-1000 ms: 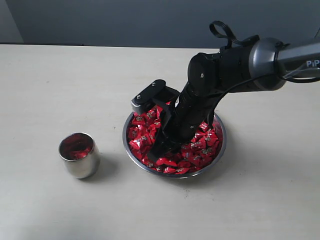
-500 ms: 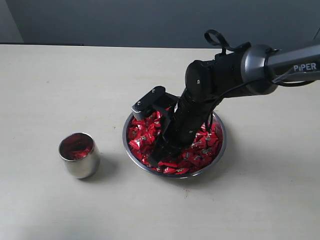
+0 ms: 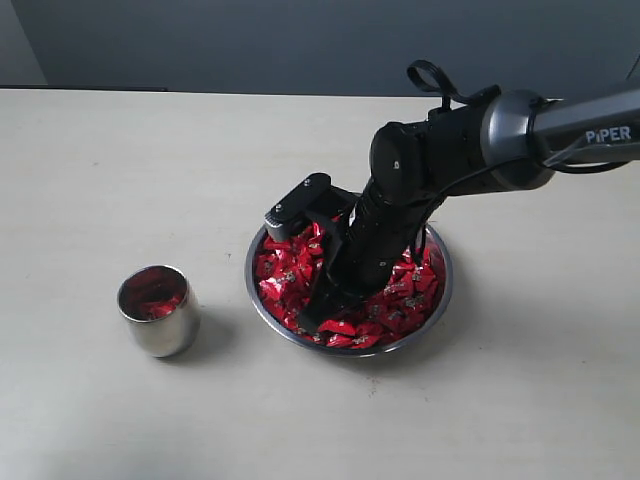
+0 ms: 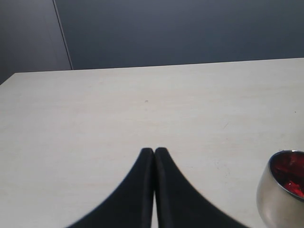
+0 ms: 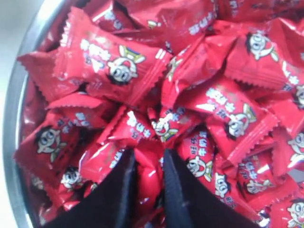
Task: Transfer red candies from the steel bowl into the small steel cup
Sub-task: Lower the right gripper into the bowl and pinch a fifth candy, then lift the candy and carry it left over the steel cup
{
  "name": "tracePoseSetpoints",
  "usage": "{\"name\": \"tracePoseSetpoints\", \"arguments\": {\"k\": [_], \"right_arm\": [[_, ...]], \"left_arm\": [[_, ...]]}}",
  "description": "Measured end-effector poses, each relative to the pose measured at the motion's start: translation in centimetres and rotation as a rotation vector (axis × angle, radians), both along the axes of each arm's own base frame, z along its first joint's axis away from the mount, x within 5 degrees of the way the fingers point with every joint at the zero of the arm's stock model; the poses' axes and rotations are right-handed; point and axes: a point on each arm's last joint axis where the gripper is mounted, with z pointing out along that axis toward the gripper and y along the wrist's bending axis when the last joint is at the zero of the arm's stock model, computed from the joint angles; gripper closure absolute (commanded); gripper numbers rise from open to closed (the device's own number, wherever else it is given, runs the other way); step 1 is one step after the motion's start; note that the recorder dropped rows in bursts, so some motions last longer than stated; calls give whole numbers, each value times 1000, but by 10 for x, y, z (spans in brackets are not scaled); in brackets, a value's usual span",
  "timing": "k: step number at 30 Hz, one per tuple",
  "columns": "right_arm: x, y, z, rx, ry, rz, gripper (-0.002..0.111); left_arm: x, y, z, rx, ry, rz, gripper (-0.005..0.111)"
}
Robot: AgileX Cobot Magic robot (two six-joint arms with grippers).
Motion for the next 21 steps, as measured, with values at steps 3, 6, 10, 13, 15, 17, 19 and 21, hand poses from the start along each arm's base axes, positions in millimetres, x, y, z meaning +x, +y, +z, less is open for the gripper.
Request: {"name": "tracePoseSetpoints", "arguments": {"k": [3, 6, 10, 13, 15, 17, 19, 21], "right_arm": [[0, 0, 1, 0, -6, 4, 109], [1, -1, 6, 1, -22, 5, 109], [1, -3, 16, 6, -51, -2, 109], [1, -3, 25, 21, -67, -7, 109], [1, -4, 31, 29, -78, -11, 109], [0, -5, 34, 33, -87, -13, 109], [0, -6, 38, 32, -97, -6, 109], [0, -6, 38, 27, -96, -2, 109]], "left_arm": [[0, 0, 0, 0, 0, 0, 106], [0, 0, 0, 0, 0, 0, 106], [0, 0, 0, 0, 0, 0, 106], [0, 0, 0, 0, 0, 0, 106], [0, 0, 0, 0, 0, 0, 106], [0, 0, 0, 0, 0, 0, 106], [0, 0, 0, 0, 0, 0, 106], [0, 0, 0, 0, 0, 0, 106]]}}
